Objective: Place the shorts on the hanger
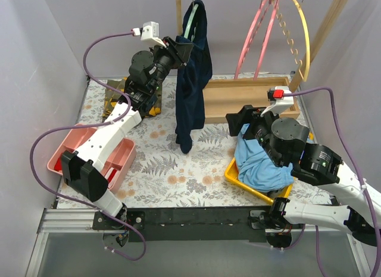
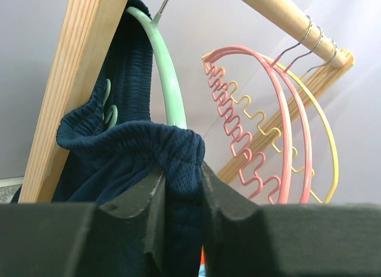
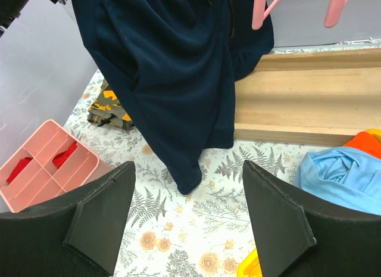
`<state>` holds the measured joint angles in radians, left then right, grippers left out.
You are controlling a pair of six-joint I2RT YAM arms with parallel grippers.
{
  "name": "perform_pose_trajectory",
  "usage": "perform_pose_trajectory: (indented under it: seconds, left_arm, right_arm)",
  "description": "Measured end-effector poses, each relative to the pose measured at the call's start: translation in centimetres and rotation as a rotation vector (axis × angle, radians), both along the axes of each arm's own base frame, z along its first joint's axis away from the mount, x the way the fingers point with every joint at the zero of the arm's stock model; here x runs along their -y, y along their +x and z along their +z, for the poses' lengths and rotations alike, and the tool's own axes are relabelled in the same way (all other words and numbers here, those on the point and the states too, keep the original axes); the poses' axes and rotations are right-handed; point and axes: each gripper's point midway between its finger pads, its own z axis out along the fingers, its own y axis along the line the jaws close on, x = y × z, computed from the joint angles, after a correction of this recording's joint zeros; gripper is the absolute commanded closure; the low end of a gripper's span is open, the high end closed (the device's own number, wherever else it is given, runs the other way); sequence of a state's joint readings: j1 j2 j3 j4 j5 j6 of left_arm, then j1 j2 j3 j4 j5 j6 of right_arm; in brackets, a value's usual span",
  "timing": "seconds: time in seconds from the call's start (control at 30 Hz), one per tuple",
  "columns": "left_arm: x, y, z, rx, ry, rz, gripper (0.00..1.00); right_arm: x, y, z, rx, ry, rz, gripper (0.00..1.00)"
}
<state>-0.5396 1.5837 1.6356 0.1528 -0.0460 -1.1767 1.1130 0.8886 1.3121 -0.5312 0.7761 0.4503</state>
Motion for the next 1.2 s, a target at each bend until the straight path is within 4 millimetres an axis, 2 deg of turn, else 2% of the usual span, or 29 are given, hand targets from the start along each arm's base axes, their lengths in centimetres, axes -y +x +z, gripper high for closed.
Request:
perform_pose_trajectory:
  seconds: [0.07, 0.17, 0.2, 0.27, 0.3, 0.53, 0.63, 0.73, 0.8, 0.93, 1.0, 1.03, 1.13, 1.2]
  left_arm:
    - [0.0, -0.1, -0.2, 0.004, 0.000, -0.005, 0.49]
    - [-0.3, -1.0, -0.2, 0.016, -0.003, -0.014, 0.39]
    - [-0.6, -1.5, 0.1, 0.023, -0.005, -0.018, 0.31]
    - [-1.1, -2.6, 0.8, 0.039, -0.004, -0.022, 0.22]
    - [-1.5, -3.2, 1.3, 0.048, -0.007, -0.022, 0.02]
    - [-4.6, -8.4, 3.6, 0.068, -0.012, -0.024, 0.02]
    - [-5.8, -10.8, 3.4, 0.046, 0.003, -0.031, 0.02]
    - [-6.6, -13.1, 1.8, 0.002, 0.029, -0.060, 0.02]
    - [-6.8, -14.3, 0.0, -0.040, 0.046, -0.085, 0.02]
    - [-6.7, -15.9, -5.6, -0.164, 0.082, -0.132, 0.02]
    - [-6.0, -16.6, -10.0, -0.256, 0.104, -0.157, 0.02]
    - [-5.3, -17.4, -13.0, -0.319, 0.126, -0.177, 0.02]
    - [-3.3, -20.0, -19.8, -0.460, 0.202, -0.238, 0.02]
    - [-2.6, -21.8, -23.4, -0.530, 0.244, -0.270, 0.02]
  right_arm:
    - [-0.2, 0.1, -0.2, -0.005, -0.005, 0.003, 0.19]
    - [-0.5, 0.1, -0.4, -0.010, -0.007, 0.009, 0.18]
    - [-0.6, 0.1, -0.4, -0.012, -0.006, 0.011, 0.18]
    - [-0.7, 0.1, -0.5, -0.014, -0.006, 0.013, 0.16]
    - [-0.7, 0.1, -0.6, -0.016, -0.007, 0.015, 0.16]
    - [-1.5, 0.3, -2.9, -0.048, -0.051, 0.021, 0.07]
    - [-2.0, 0.4, -4.3, -0.068, -0.078, 0.026, 0.02]
    - [-2.2, 0.4, -5.7, -0.087, -0.098, 0.027, 0.01]
    - [-2.2, 0.4, -6.8, -0.101, -0.108, 0.023, 0.01]
    - [-2.3, 0.4, -10.2, -0.139, -0.140, 0.014, 0.01]
    - [-2.4, 0.4, -11.9, -0.156, -0.157, 0.011, 0.01]
    - [-2.4, 0.3, -12.9, -0.169, -0.167, 0.011, 0.02]
    - [-2.3, 0.1, -14.9, -0.195, -0.194, 0.011, 0.01]
    - [-2.2, 0.0, -16.0, -0.212, -0.204, 0.010, 0.02]
